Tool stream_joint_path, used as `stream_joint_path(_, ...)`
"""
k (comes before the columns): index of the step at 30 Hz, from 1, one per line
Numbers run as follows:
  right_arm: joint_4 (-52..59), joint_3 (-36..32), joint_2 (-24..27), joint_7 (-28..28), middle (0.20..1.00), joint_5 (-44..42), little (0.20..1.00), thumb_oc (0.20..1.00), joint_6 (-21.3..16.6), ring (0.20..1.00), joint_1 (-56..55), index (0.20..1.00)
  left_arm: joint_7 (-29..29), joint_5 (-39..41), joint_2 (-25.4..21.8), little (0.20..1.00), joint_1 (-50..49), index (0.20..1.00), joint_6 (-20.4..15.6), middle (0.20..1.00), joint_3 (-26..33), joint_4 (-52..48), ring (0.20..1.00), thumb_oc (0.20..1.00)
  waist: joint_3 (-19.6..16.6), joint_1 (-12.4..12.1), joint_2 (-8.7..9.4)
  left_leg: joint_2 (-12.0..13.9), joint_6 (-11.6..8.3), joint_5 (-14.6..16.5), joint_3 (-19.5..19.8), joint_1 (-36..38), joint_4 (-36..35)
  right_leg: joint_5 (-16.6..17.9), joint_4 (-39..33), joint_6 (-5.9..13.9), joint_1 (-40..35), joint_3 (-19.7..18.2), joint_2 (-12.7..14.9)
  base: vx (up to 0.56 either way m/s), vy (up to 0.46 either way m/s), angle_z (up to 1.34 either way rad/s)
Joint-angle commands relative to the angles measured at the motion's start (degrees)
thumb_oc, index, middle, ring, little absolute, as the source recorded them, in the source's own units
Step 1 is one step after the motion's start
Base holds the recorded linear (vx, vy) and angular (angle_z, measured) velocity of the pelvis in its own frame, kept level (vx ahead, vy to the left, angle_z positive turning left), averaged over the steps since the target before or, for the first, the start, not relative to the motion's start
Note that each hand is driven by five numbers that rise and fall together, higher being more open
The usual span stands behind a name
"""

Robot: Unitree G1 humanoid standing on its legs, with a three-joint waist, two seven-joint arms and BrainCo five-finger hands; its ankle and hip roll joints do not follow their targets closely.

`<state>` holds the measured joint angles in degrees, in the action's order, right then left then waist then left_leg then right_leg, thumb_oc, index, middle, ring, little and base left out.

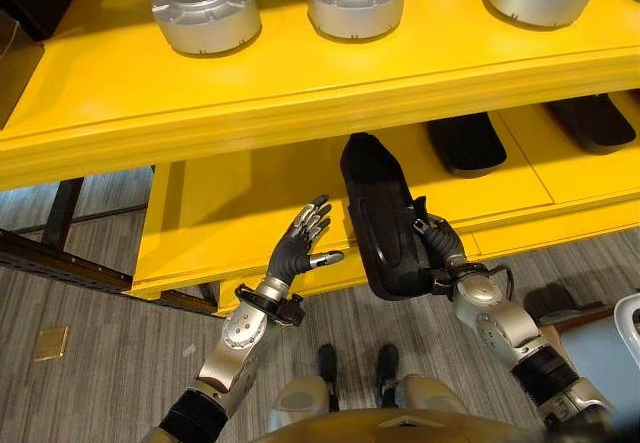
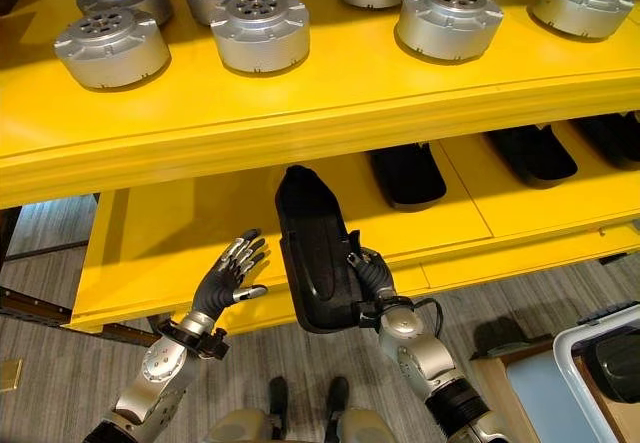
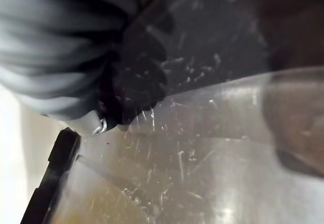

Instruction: Move parts from the plastic box to the shelf.

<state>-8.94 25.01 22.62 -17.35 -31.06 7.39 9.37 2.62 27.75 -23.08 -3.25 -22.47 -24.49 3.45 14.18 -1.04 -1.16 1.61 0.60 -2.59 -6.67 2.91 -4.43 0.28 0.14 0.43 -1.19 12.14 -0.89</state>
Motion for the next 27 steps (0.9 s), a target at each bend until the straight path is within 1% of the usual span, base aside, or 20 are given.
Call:
stream_joint_path(1, 0.5, -0.8, -4.0, 0.3, 0.2, 0.5, 0.2, 0.2, -2.8, 0.2, 5.6, 0.2, 0.8, 0.8, -1.4, 1.0, 0.5, 1.0, -0.4, 1.0, 0.7, -4.3, 1.0, 1.0, -0.7, -0.8, 2.66, -4.5, 2.14, 6.3, -5.8, 0.5, 4.6, -0.4, 0.1, 2.6, 0.1, -0.8, 1.2, 0.03, -0.026, 0.01)
stream_joint_path(4, 0.5, -0.8, -4.0, 0.3, 0.2, 0.5, 0.2, 0.2, -2.8, 0.2, 5.6, 0.2, 0.8, 0.8, -1.4, 1.0, 0.5, 1.0, -0.4, 1.0, 0.7, -4.3, 1.0, 1.0, -0.7, -0.8, 2.66, -4.5, 2.14, 6.3, -5.8, 0.5, 4.6, -0.4, 0.1, 2.6, 0.1, -0.8, 1.2, -0.01, -0.038, 0.02)
stream_joint_path(5, -0.7, -0.5, -4.6, 0.1, 0.2, -0.5, 0.2, 0.2, -1.7, 0.2, 7.4, 0.2, -0.5, 1.8, -1.6, 1.0, 1.1, 1.0, 0.4, 1.0, 0.8, -4.4, 1.0, 1.0, 0.5, -1.2, 2.38, -4.2, 2.09, 6.5, -6.2, -0.5, 6.0, -1.4, 1.9, 2.07, 0.8, 0.5, 1.2, -0.08, -0.152, 0.02)
stream_joint_path(6, -0.9, -0.8, -4.7, -0.6, 0.2, -0.6, 0.2, 0.2, -2.2, 0.2, 7.9, 0.2, -0.4, 1.4, -1.7, 1.0, 1.9, 1.0, 0.4, 1.0, 0.6, -4.5, 1.0, 1.0, 1.3, -0.9, 2.24, -3.7, 1.95, 7.0, -8.3, -1.1, 7.7, -1.6, 2.5, 1.86, 1.2, 1.7, 1.7, -0.08, -0.173, 0.13)
stream_joint_path(7, -1.0, -1.3, -4.8, -1.3, 0.2, -0.5, 0.2, 0.2, -2.7, 0.2, 8.2, 0.2, 0.3, 1.8, -1.7, 1.0, 2.6, 1.0, 0.4, 1.0, 0.4, -4.5, 1.0, 1.0, 1.8, -0.4, 1.99, -2.8, 1.52, 8.2, -10.5, -1.1, 9.3, -2.4, 3.1, 2.07, 1.1, 2.8, 2.2, -0.1, -0.079, 0.53)
stream_joint_path(8, -1.1, -1.9, -4.7, -1.9, 0.2, -0.4, 0.2, 0.2, -3.0, 0.2, 8.5, 0.2, 1.2, 2.6, -1.6, 1.0, 3.4, 1.0, 0.5, 1.0, 0.3, -4.3, 1.0, 1.0, 2.5, 0.2, 1.89, -1.4, 1.17, 8.6, -13.5, -1.4, 10.8, -2.8, 3.8, 1.98, 1.4, 4.5, 2.9, -0.15, -0.045, 1.44)
stream_joint_path(9, -1.3, -3.0, -4.5, -3.1, 0.2, -0.5, 0.2, 0.2, -2.9, 0.2, 9.4, 0.2, 1.7, 3.1, -1.3, 1.0, 4.7, 1.0, 0.3, 1.0, -0.3, -3.8, 1.0, 1.0, 3.7, 1.2, 1.77, 2.1, -0.29, 8.5, -16.9, -3.2, 14.4, -3.9, 5.8, 1.32, 2.0, 7.0, 4.0, -0.2, -0.011, 1.57)
stream_joint_path(10, -1.7, -3.4, -4.5, -3.3, 0.2, -0.3, 0.2, 0.2, -2.6, 0.2, 10.2, 0.2, 1.6, 3.2, -1.1, 1.0, 5.1, 1.0, 0.1, 1.0, -0.6, -3.7, 1.0, 1.0, 4.1, 1.3, 1.7, 3.3, -0.86, 8.2, -17.0, -4.2, 15.8, -4.5, 6.8, 0.86, 2.5, 7.5, 4.3, -0.27, 0.114, 1.7)
stream_joint_path(11, -3.6, -4.4, -4.5, -3.3, 0.2, -1.8, 0.2, 0.2, -0.8, 0.2, 13.6, 0.2, 0.9, 3.2, -0.5, 1.0, 6.2, 1.0, -0.2, 1.0, -1.1, -3.6, 1.0, 1.0, 4.8, 1.3, 1.28, 6.1, -2.13, 6.4, -15.9, -4.2, 16.1, -5.4, 8.7, -0.14, 4.2, 7.9, 5.0, -0.19, 0.153, 0.81)
stream_joint_path(12, -4.1, -4.6, -4.3, -2.9, 0.2, -2.1, 0.2, 0.2, -0.4, 0.2, 14.4, 0.2, 0.6, 2.9, -0.4, 1.0, 6.4, 1.0, -0.2, 1.0, -1.2, -3.7, 1.0, 1.0, 4.8, 1.2, 1.14, 6.6, -2.55, 5.8, -15.4, -4.0, 15.7, -5.6, 9.0, -0.32, 4.6, 7.9, 5.1, -0.18, 0.236, 0.53)
stream_joint_path(13, -5.2, -4.8, -3.8, -1.2, 0.2, -2.9, 0.2, 0.2, 0.8, 0.2, 15.8, 0.2, -0.6, 1.9, -0.1, 1.0, 6.8, 1.0, 1.4, 1.0, -1.3, -4.0, 1.0, 1.0, 4.7, 1.1, 0.85, 9.2, -4.25, 2.4, -13.9, -3.6, 14.9, -5.9, 9.3, -0.8, 5.1, 7.5, 5.3, -0.06, 0.24, 0.02)
stream_joint_path(14, -5.5, -4.9, -3.4, -1.1, 0.2, -3.7, 0.2, 0.2, 1.7, 0.2, 16.8, 0.2, -0.9, 2.1, 0.0, 1.0, 6.9, 1.0, 2.6, 1.0, -1.3, -3.7, 1.0, 1.0, 4.3, 1.3, 0.76, 11.7, -5.62, -0.1, -13.3, -2.6, 13.9, -6.0, 9.5, -1.01, 5.7, 7.4, 5.9, -0.04, 0.231, -0.01)
stream_joint_path(16, -5.7, -4.9, -3.2, -1.1, 0.2, -3.8, 0.2, 0.2, 2.0, 0.2, 17.2, 0.2, -0.6, 2.7, 0.1, 1.0, 6.9, 1.0, 3.9, 1.0, -1.2, -3.4, 1.0, 1.0, 4.0, 1.4, 0.72, 12.9, -6.3, -1.4, -12.9, -1.9, 12.9, -6.1, 9.7, -1.08, 6.0, 7.4, 6.3, -0.02, 0.232, 0.0)
stream_joint_path(17, -5.3, -5.0, -2.3, -1.3, 0.2, -3.8, 0.2, 0.2, 2.8, 0.2, 17.7, 0.2, 0.3, 3.4, 0.2, 1.0, 6.7, 1.0, 4.4, 1.0, -1.4, -2.2, 1.0, 1.0, 3.6, 2.1, 0.23, 16.0, -7.83, -4.8, -13.6, -1.2, 10.4, -6.6, 10.7, -1.04, 6.5, 7.9, 7.8, -0.03, 0.389, 0.02)
stream_joint_path(18, -5.0, -5.2, -1.8, -1.6, 0.2, -4.1, 0.2, 0.2, 3.5, 0.2, 17.8, 0.2, 1.3, 3.6, 0.2, 1.0, 6.8, 1.0, 4.3, 1.0, -1.8, -1.4, 1.0, 1.0, 3.3, 2.7, -0.12, 16.7, -8.2, -4.6, -15.5, 0.0, 8.4, -6.8, 11.7, -0.68, 7.0, 8.8, 9.2, -0.02, 0.436, 0.14)
stream_joint_path(20, -5.2, -5.3, -1.2, -2.8, 0.2, -5.2, 0.2, 0.2, 4.5, 0.2, 18.2, 0.2, 1.6, 3.4, 0.4, 1.0, 6.9, 1.0, 4.1, 1.0, -2.8, -0.7, 1.0, 1.0, 3.3, 3.2, -1.05, 17.3, -8.87, -5.8, -16.7, -0.3, 8.4, -7.3, 12.7, -0.77, 6.9, 9.5, 10.2, 0.01, 0.298, 0.37)
stream_joint_path(21, -5.5, -5.5, -1.0, -3.0, 0.2, -5.7, 0.2, 0.2, 4.9, 0.2, 18.5, 0.2, 1.5, 3.6, 0.5, 1.0, 7.0, 1.0, 3.8, 1.0, -3.1, -0.4, 1.0, 1.0, 3.4, 3.3, -1.35, 17.2, -8.93, -5.9, -16.9, -0.4, 8.7, -7.4, 12.8, -0.81, 6.7, 9.6, 10.4, 0.02, 0.284, 0.48)
stream_joint_path(22, -6.9, -5.8, -0.8, -3.3, 0.2, -7.4, 0.2, 0.2, 5.6, 0.2, 19.2, 0.2, 0.9, 4.3, 0.8, 1.0, 7.0, 1.0, 2.9, 1.0, -3.8, 0.2, 1.0, 1.0, 3.6, 3.4, -2.02, 16.7, -8.69, -5.4, -17.2, -0.6, 9.3, -7.5, 13.1, -0.7, 6.4, 9.5, 10.7, 0.03, 0.242, 0.36)
stream_joint_path(24, -8.3, -6.1, -0.9, -3.4, 0.2, -6.8, 0.2, 0.2, 5.4, 0.2, 19.6, 0.2, 0.5, 4.7, 0.9, 1.0, 7.2, 1.0, 2.4, 1.0, -4.2, 0.5, 1.0, 1.0, 3.7, 3.4, -2.49, 15.8, -8.27, -4.5, -17.3, -0.5, 9.6, -7.3, 13.4, -0.32, 6.3, 9.3, 11.2, 0.05, 0.226, 0.16)
stream_joint_path(27, -9.4, -7.1, -1.7, -4.8, 0.2, -6.3, 0.2, 0.2, 5.8, 0.2, 19.8, 0.2, -1.2, 5.1, 1.1, 1.0, 7.4, 1.0, 2.6, 1.0, -4.4, 0.5, 1.0, 1.0, 3.6, 3.5, -2.59, 13.6, -6.78, -1.5, -17.1, 0.4, 9.1, -7.2, 14.5, 0.53, 6.1, 8.3, 11.8, 0.11, 0.158, 0.05)
